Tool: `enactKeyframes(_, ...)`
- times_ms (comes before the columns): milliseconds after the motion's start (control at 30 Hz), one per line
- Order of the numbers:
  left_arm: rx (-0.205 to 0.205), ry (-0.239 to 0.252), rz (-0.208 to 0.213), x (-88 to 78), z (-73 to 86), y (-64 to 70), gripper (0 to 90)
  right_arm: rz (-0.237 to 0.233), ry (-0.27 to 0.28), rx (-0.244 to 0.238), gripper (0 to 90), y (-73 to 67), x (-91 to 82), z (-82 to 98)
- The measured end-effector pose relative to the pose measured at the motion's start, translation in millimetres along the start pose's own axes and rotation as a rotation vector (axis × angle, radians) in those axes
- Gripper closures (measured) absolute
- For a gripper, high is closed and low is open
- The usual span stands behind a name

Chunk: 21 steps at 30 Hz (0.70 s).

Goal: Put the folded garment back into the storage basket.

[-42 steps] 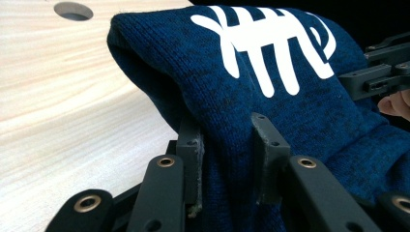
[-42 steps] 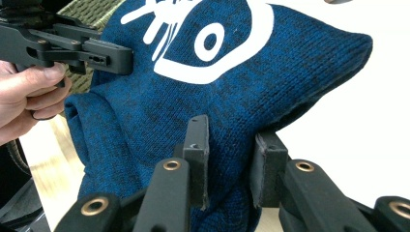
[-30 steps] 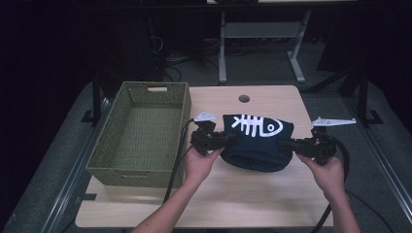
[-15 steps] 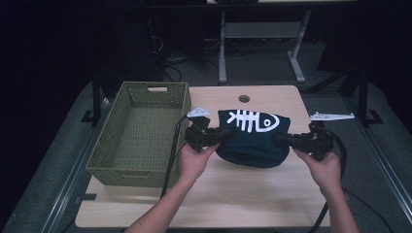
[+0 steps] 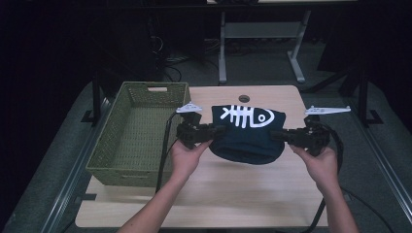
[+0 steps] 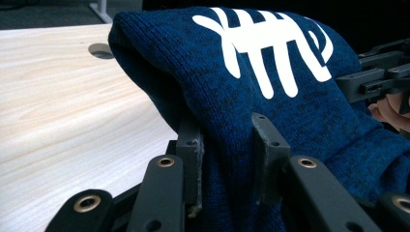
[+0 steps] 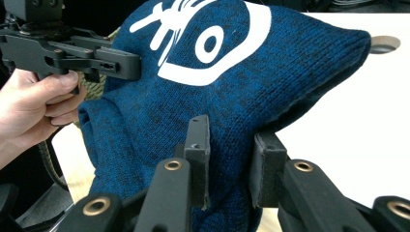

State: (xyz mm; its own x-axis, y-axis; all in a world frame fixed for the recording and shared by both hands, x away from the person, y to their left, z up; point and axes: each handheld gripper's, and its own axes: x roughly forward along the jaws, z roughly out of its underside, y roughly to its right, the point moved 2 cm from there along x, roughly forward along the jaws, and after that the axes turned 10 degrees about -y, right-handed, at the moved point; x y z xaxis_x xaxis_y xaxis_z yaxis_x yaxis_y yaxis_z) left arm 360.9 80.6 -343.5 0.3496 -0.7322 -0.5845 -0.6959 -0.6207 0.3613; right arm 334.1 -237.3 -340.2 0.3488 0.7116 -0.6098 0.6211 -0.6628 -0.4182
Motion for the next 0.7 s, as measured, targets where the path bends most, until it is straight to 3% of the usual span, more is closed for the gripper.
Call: enactKeyframes(700, -0.040, 0.045, -0.028, -56.3, 1.4, -26.1, 69.1, -0.039, -0.021, -0.052, 72.7, -41.4, 25.3, -44.3)
